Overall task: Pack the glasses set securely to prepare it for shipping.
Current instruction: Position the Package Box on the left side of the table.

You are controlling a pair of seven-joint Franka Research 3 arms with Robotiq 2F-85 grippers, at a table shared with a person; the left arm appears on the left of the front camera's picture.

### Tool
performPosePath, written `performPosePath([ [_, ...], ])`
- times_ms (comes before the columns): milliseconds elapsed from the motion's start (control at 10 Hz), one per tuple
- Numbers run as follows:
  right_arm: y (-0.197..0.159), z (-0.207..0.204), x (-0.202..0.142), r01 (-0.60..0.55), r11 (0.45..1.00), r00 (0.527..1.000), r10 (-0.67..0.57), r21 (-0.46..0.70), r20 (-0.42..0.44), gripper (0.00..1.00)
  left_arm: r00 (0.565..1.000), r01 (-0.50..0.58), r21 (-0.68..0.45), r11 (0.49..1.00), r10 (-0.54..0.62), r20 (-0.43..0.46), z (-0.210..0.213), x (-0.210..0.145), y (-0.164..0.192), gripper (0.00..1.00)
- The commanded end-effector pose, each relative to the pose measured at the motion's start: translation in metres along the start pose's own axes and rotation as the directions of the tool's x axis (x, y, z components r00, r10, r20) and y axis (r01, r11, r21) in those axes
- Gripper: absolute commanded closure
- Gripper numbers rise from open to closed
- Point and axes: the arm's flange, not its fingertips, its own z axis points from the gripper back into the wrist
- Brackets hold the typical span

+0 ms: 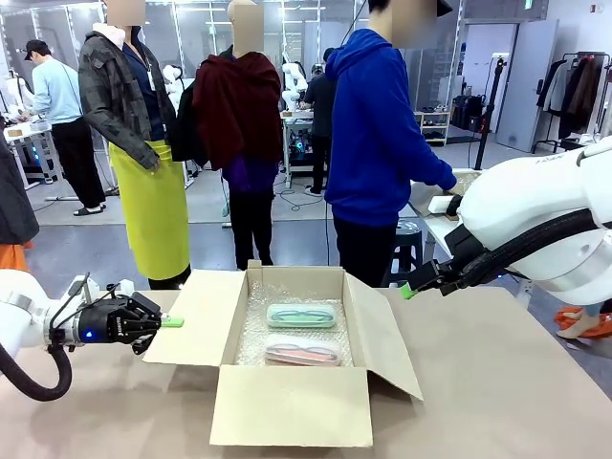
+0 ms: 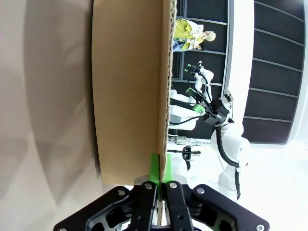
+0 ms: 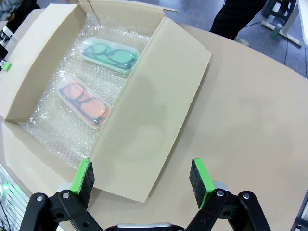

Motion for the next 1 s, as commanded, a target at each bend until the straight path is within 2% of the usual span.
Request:
performPosePath([
  [0, 0.004, 0.002, 0.002, 0.021, 1.000, 1.000, -0.021, -0.003, -0.001, 0.00, 1.000, -0.002, -0.074, 0.997, 0.000, -0.028, 0.033, 0.009, 0.003, 0.98],
  [100, 0.004, 0.002, 0.002, 0.021, 1.000, 1.000, -0.021, -0.003, -0.001, 0.00, 0.999, 0.034, -0.076, 0.997, -0.034, -0.001, 0.059, 0.015, 0.009, 0.98],
  [300, 0.004, 0.002, 0.002, 0.021, 1.000, 1.000, -0.021, -0.003, -0.001, 0.00, 0.999, 0.021, -0.083, 0.996, -0.023, -0.024, 0.113, 0.020, 0.012, 0.98],
  [400, 0.004, 0.002, 0.002, 0.021, 1.000, 1.000, -0.021, -0.003, -0.001, 0.00, 0.998, 0.050, -0.067, 0.996, -0.052, -0.023, 0.143, 0.022, 0.012, 0.98],
  [600, 0.004, 0.002, 0.002, 0.021, 1.000, 1.000, -0.021, -0.003, -0.001, 0.00, 0.998, 0.046, -0.054, 0.997, -0.048, -0.035, 0.216, 0.020, 0.012, 0.98],
  [900, 0.004, 0.002, 0.002, 0.021, 1.000, 1.000, -0.021, -0.003, -0.001, 0.00, 0.999, 0.053, -0.054, 0.997, -0.053, 0.011, 0.302, 0.023, 0.007, 0.98],
])
